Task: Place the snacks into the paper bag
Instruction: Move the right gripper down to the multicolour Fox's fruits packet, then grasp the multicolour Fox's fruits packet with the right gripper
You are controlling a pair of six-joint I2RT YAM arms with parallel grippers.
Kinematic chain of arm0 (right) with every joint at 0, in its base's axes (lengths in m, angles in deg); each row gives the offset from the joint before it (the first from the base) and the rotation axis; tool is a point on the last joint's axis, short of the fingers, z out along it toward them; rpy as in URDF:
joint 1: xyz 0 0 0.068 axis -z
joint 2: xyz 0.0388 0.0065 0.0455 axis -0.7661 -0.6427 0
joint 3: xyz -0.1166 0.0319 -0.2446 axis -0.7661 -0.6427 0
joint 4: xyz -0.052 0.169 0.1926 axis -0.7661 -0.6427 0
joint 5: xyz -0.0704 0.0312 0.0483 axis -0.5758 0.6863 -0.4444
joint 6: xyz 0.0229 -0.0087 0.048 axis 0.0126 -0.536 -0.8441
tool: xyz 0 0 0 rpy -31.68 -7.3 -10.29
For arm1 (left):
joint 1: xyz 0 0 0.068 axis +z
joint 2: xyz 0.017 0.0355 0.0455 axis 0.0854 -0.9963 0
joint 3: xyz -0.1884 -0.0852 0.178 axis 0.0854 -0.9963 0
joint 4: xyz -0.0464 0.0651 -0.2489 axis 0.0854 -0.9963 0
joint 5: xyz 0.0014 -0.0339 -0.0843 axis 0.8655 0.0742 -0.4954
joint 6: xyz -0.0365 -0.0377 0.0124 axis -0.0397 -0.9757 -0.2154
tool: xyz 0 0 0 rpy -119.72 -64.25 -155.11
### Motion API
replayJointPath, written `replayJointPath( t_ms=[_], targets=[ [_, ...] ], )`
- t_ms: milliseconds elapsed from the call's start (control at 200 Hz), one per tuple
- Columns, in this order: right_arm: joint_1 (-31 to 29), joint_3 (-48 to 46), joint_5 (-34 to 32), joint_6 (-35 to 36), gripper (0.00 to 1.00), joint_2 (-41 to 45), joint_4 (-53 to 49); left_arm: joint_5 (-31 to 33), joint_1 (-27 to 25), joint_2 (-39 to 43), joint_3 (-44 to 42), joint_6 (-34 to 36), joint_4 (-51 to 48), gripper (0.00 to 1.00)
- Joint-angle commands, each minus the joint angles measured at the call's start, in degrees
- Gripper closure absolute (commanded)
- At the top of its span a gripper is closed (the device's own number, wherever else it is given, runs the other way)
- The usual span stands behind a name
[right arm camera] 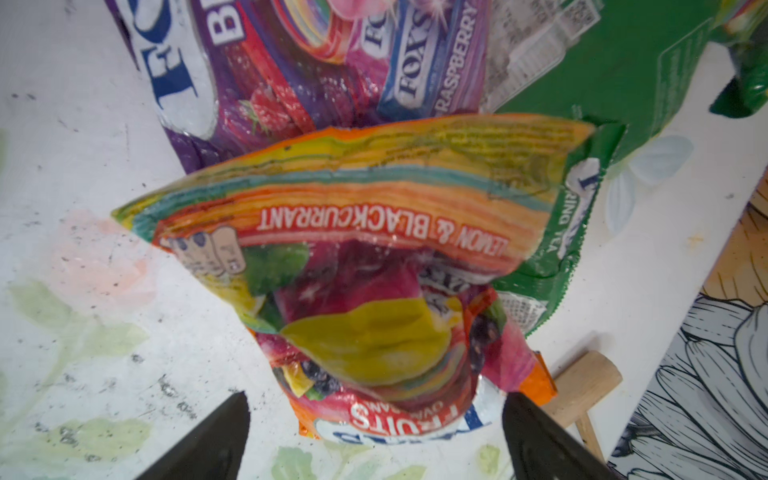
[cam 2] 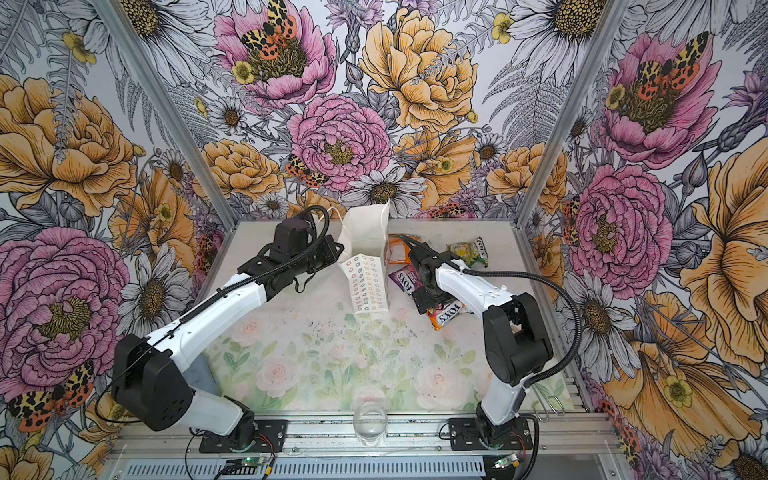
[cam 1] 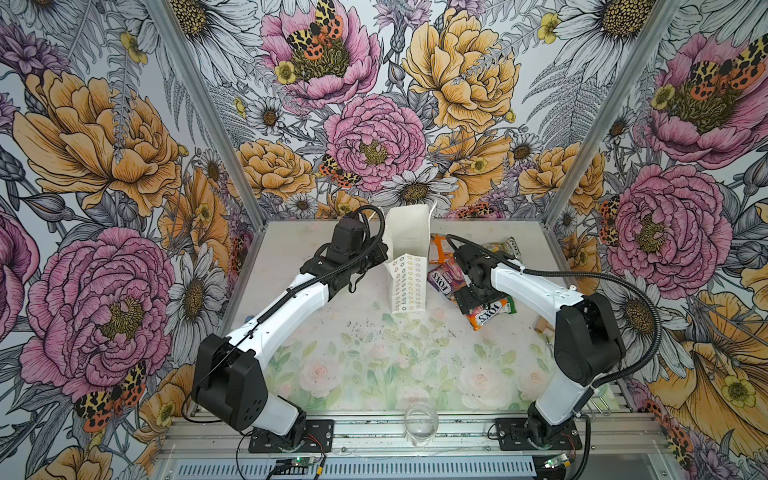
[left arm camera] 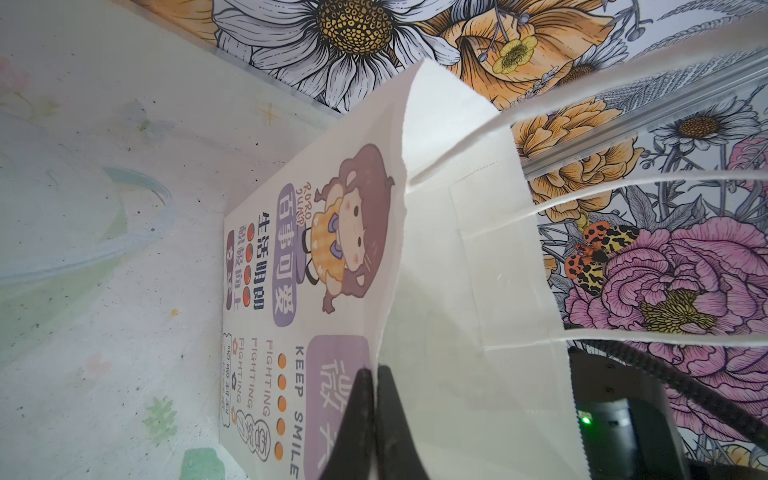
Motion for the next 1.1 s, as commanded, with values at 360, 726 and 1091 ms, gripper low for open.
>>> replayJointPath(
  t_ms=[360,726,1091],
  targets=[
    [1.2,-0.8,-1.8,0.1,0.08,-4.9,4.7,-1.4,0.6,1.7,-1.3,0.3,0.9,1.00],
    [1.9,-2.3,-1.6,-0.8,0.22,-4.4,6.3,-1.4,0.5,1.7,-1.5,0.0,0.9,1.00],
    [2.2,-2.4,0.3,-1.5,0.52,-3.0,6.5,-1.4,0.5,1.7,-1.3,0.0,0.9,1.00]
  ],
)
